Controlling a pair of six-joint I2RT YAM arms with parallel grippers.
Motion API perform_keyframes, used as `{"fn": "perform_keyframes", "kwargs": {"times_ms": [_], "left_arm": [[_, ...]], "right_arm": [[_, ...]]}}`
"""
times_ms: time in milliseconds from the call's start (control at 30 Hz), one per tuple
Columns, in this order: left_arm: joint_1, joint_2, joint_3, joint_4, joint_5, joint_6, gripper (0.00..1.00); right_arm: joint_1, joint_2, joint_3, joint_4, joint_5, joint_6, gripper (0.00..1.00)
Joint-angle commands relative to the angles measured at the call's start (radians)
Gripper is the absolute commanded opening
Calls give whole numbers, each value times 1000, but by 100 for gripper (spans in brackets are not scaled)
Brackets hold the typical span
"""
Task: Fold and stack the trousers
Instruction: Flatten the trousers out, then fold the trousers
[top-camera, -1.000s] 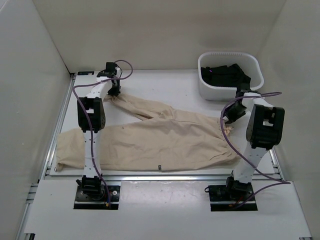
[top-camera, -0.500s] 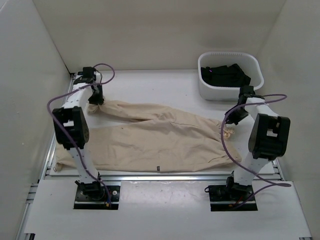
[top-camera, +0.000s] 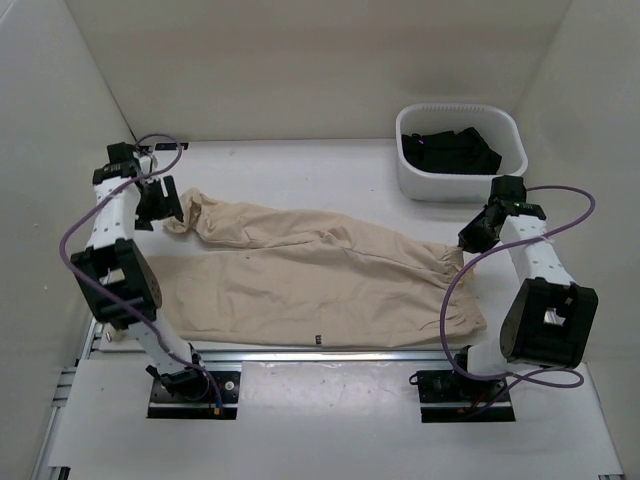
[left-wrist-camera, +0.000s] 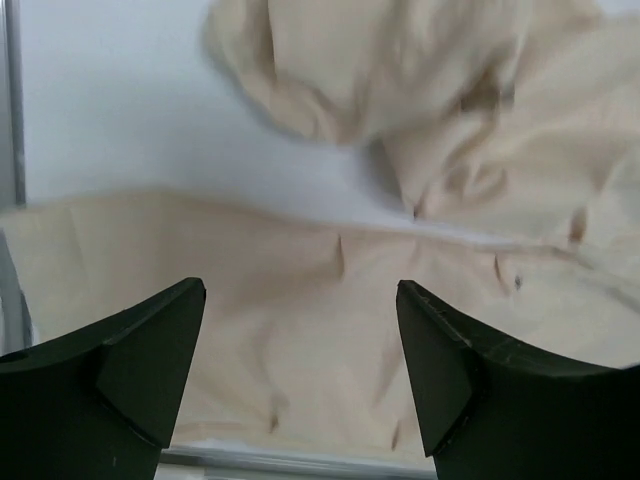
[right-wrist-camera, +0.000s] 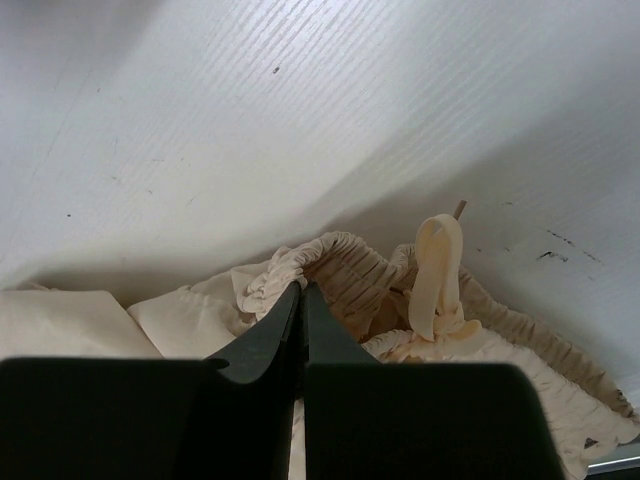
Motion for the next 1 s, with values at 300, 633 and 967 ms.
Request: {"fn": "perform_keyframes", "kwargs": {"times_ms": [300, 633, 967], "left_arm": [[-161, 326, 355, 33, 37, 1, 98], [-161, 452, 404, 83, -260, 1, 14], [-66, -15, -31, 138, -306, 1, 14]], "right_arm": [[9, 6, 32, -21, 13, -38, 0], [9, 47, 70, -11, 23, -29, 0], [-13, -23, 129, -80, 115, -84, 0]]}}
